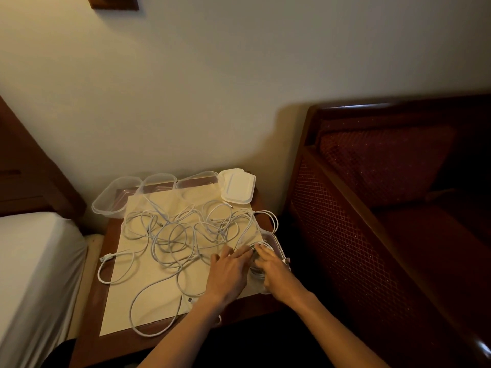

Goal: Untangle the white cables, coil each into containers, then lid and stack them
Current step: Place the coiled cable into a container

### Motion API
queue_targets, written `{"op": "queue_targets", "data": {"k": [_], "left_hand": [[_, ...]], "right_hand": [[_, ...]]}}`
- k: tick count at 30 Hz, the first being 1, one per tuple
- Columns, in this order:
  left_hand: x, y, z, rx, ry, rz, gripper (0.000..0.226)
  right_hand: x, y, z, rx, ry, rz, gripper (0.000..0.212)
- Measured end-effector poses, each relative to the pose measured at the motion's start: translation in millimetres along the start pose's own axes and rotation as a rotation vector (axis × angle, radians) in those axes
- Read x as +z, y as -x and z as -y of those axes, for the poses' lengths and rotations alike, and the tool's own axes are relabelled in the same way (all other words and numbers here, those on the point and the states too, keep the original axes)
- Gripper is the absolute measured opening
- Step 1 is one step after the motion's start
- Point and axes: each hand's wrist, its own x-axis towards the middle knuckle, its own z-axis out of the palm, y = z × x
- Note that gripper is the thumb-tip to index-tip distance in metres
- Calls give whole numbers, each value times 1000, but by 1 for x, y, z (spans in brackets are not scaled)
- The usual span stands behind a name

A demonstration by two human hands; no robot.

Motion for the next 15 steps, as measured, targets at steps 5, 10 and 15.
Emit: {"op": "queue_targets", "data": {"k": [5, 10, 15], "left_hand": [[-5, -1, -4, -27, -70, 33, 41], [-3, -1, -3, -26, -72, 10, 41], [5, -3, 2, -7, -102, -35, 40]], "right_hand": [[-1, 22, -5, -139, 116, -157, 43], [0, 33, -6, 105, 200, -418, 41], [-3, 34, 0, 229, 221, -444, 29]]}}
